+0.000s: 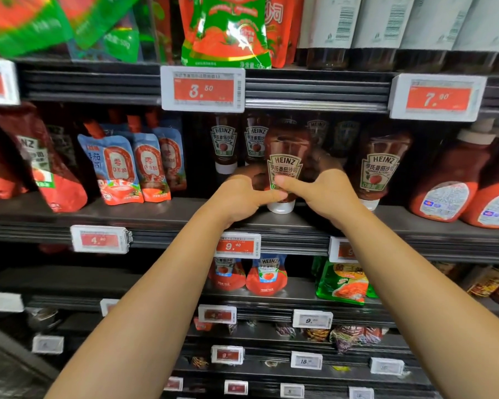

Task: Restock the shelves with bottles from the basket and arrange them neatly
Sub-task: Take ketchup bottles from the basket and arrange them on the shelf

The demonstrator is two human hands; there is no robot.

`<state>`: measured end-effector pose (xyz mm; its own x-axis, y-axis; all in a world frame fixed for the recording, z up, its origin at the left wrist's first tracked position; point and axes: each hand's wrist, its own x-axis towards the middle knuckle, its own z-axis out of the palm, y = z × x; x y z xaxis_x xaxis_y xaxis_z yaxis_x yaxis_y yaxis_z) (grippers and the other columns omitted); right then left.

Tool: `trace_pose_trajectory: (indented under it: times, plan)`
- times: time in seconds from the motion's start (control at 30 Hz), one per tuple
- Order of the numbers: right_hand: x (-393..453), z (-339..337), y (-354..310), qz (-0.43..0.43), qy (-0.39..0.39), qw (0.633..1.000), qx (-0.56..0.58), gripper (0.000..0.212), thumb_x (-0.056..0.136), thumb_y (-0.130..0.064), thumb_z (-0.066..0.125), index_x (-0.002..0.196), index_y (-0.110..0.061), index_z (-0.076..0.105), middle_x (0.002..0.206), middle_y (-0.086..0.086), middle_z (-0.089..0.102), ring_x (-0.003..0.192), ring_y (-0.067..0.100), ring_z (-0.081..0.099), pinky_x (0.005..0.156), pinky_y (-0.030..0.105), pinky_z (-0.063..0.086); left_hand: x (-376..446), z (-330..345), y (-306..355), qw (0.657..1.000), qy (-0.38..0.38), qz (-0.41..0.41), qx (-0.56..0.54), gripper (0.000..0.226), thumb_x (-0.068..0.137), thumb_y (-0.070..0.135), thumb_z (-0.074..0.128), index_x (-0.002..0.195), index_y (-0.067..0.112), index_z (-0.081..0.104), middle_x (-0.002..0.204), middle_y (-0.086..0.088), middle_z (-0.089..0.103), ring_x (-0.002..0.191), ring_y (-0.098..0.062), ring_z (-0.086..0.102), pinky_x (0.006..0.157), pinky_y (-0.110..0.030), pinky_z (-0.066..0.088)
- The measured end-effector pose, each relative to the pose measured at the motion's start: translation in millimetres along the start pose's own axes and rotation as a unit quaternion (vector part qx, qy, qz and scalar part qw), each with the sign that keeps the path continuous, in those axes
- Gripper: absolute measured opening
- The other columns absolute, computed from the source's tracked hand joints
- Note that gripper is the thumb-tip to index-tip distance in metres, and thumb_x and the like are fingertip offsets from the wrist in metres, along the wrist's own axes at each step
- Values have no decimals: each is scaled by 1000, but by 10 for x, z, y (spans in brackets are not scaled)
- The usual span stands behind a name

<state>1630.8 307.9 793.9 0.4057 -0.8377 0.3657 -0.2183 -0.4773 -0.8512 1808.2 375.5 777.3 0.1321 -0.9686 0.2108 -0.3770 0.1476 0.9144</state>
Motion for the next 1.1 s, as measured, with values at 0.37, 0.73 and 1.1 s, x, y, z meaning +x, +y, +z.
trace_pose_trajectory:
  times: [0.37, 0.73, 1.1]
  plan:
    - [513, 11, 186, 69, 58, 992, -86, 70, 84, -36, 82, 138, -7, 49, 134, 12, 65, 122, 31, 63, 105, 45, 49, 404, -294, 130, 928, 268, -86, 244, 81, 84, 45, 77, 148, 14, 39, 148, -12, 47, 137, -32, 43, 108, -33, 39]
    - [876, 188, 246, 63, 111, 985, -115, 53, 95, -32, 69, 137, -3, 55, 137, 15, 61, 128, 31, 57, 109, 37, 44, 701, -265, -90, 934, 317, -139, 87, 136, 66, 52, 90, 160, 8, 3, 164, -15, 21, 152, -34, 19, 123, -46, 24]
    - [941, 316, 410, 37, 135, 982, -127, 53, 97, -34, 66, 138, -2, 54, 137, 16, 62, 129, 30, 57, 108, 35, 44, 808, -207, -249, 936, 331, -95, 68, 121, 59, 38, 96, 153, 11, 24, 150, -15, 41, 140, -33, 41, 112, -37, 37]
